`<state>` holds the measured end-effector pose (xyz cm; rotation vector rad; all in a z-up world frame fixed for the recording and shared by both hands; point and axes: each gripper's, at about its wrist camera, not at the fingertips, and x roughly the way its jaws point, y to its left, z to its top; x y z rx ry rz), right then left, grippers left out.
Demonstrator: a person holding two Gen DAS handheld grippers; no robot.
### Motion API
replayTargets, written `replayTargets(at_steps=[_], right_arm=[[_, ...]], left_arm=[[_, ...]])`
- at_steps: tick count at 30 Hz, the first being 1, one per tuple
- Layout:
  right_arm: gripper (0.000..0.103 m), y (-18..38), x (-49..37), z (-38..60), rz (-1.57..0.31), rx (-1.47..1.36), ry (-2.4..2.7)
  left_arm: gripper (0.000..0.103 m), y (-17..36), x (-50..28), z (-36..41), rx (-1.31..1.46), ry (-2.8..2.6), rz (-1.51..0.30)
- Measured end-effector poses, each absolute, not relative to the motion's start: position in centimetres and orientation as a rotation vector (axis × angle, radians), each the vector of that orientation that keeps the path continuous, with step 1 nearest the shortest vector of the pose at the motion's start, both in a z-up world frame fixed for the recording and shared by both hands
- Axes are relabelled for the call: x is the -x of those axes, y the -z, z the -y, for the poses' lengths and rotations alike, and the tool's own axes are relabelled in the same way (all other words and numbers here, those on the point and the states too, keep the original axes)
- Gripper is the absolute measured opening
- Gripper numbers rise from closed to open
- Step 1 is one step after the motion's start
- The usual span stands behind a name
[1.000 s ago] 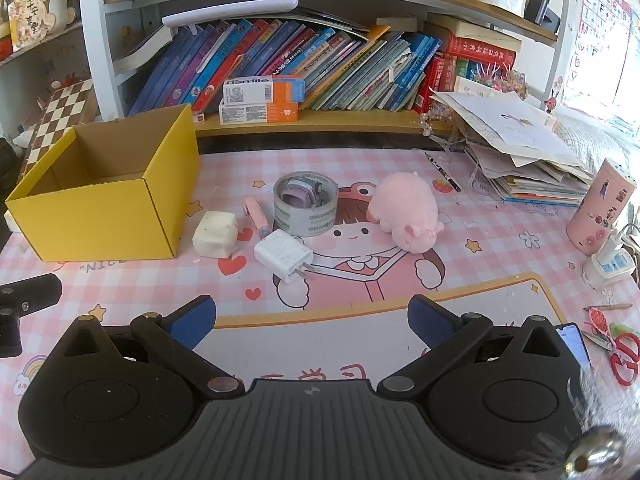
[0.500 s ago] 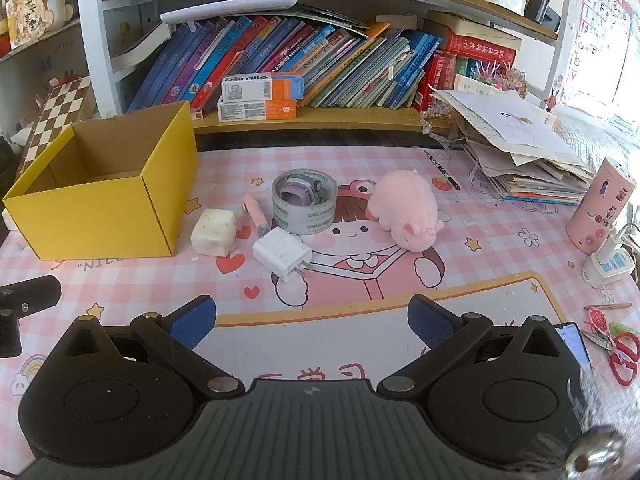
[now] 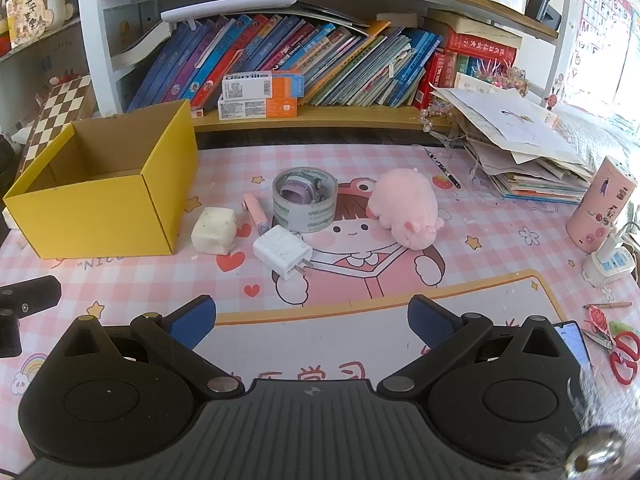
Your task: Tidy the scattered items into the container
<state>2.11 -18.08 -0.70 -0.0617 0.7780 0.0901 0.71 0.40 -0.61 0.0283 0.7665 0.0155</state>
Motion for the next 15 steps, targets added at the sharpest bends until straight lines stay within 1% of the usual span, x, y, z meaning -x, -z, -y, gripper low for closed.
replayTargets(at_steps=[15], right_arm=[[0.103,0.89,-2.35,18.03,-0.787,0.064,-0.095]], left_arm=[[0.103,0.84,-1.03,-0.63,-0.021,-0.026,-0.782]])
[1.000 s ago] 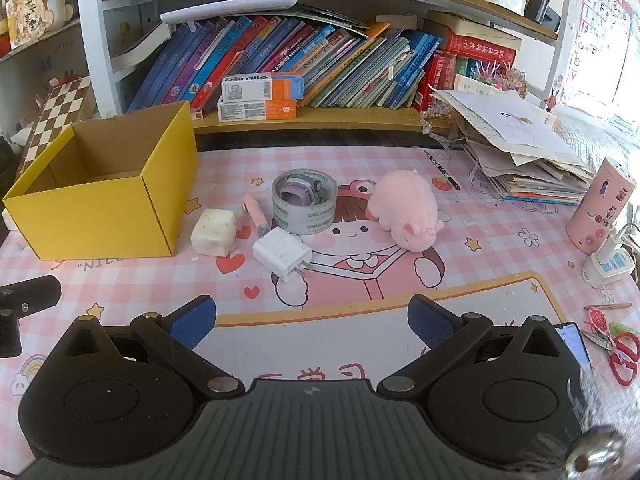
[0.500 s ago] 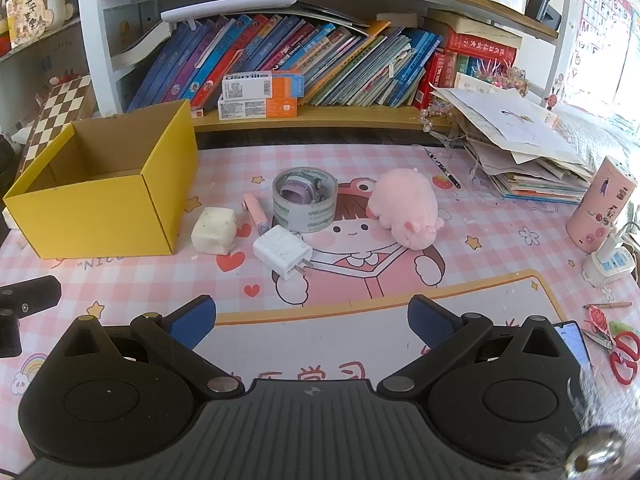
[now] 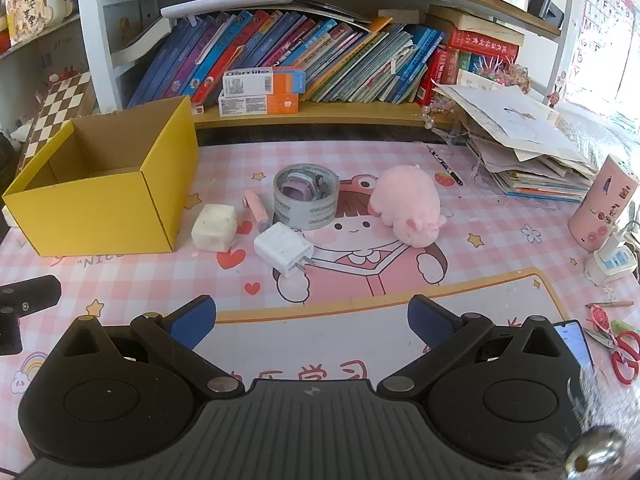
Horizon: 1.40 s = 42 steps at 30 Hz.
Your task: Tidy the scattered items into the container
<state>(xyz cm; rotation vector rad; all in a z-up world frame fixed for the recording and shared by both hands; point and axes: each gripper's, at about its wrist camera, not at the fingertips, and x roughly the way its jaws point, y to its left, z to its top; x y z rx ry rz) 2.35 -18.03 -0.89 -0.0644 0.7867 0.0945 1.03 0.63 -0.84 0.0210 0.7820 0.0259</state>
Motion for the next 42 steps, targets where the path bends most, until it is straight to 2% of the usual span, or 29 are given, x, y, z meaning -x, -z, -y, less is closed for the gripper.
replayTargets(at_steps=[42], right_arm=[[0.103,1.8,-3.8,19.1,-0.815,0.050,-0.119]], left_arm=[[0.103,1.7,-2.2,1.2,-0.009,0.055,-0.830]])
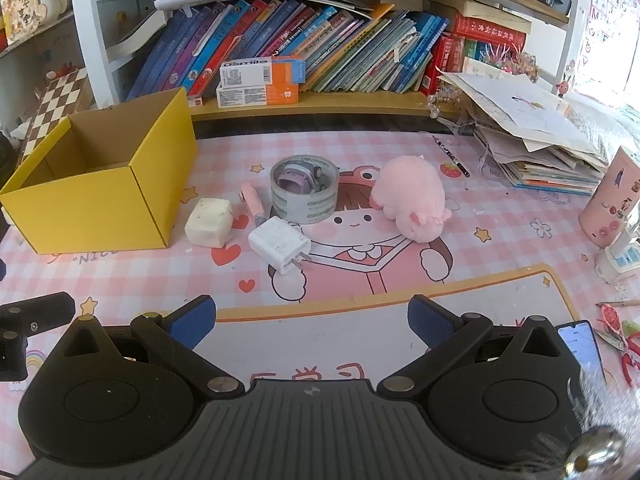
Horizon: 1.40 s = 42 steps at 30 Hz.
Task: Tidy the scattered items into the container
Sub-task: 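Move the left tool toward the white foam block while the right tool approaches the pink pig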
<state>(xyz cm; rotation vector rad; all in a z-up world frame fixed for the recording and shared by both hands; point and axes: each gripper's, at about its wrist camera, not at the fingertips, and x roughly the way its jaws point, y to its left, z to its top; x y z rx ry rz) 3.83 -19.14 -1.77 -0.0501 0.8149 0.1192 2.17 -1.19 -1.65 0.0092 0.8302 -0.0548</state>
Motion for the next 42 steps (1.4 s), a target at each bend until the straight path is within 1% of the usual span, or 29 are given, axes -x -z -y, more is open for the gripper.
replayTargets(at_steps=[10,21,33,42], right_arm=[[0.103,2.0,-4.7,20.2,-0.808,0.047,-0.131],[0.103,1.9,-5.9,21.9,-0.759,0.065,-0.118],[0.103,2.6,-7.1,22.9,-0.735,0.087,-0.146],[0.103,3.6,-8.6,23.4,-0.752,0.066,-0.162]], left_arm=[[0.103,1.5,-2.4,2.2,-0.014,0.066,-0.805],[0.103,0.9,-3.7,1.9,0.010,0.025,-0.756],[0.103,1.0,-4.9,3.9,-0.030,0.093,-0.639],[0.103,2.1,-6.3,5.0,-0.043,0.123,-0.669]])
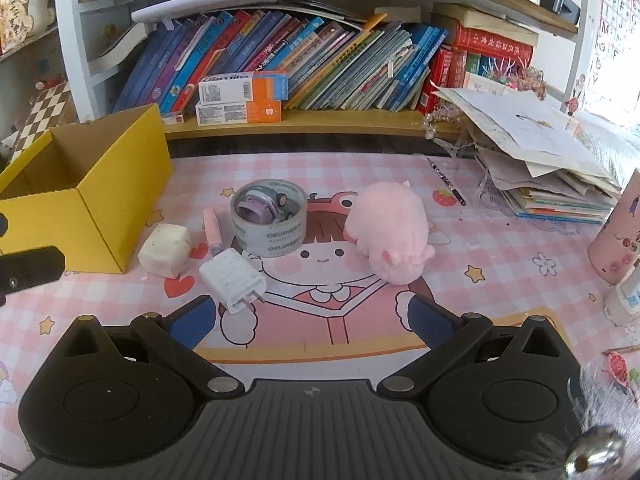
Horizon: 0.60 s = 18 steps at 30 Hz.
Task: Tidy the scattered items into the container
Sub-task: 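Move the left tool toward the white foam block while the right tool approaches the pink pig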
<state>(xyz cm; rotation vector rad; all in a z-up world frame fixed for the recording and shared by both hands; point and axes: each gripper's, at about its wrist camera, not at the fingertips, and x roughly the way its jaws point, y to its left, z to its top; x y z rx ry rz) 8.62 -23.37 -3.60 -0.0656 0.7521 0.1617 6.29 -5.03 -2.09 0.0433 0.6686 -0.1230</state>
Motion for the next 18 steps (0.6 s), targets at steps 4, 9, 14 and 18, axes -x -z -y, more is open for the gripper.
replayTargets(at_steps=[4,9,14,18], right_arm=[[0.103,4.1,-9.4,23.4,-0.759,0.055,-0.172],[0.103,4.6,-10.0,23.3,-0.766,0.039,-0.199],[0.103,5.0,-10.4,23.1,-0.769,0.031,-0.227],[0.103,5.2,-10.8,23.4,-0.773,0.022,-0.231]], left_arm=[[0.103,2.5,-6.8,5.4,-0.060,0.132,-0.683],[0.103,2.6,-7.4,6.0,-0.083,0.156,-0.697],[0.103,2.5,-8.0,6.3,-0.075,0.165,-0.703],[0.103,2.7,-8.5,6.4,-0.085,0.139,-0.708]])
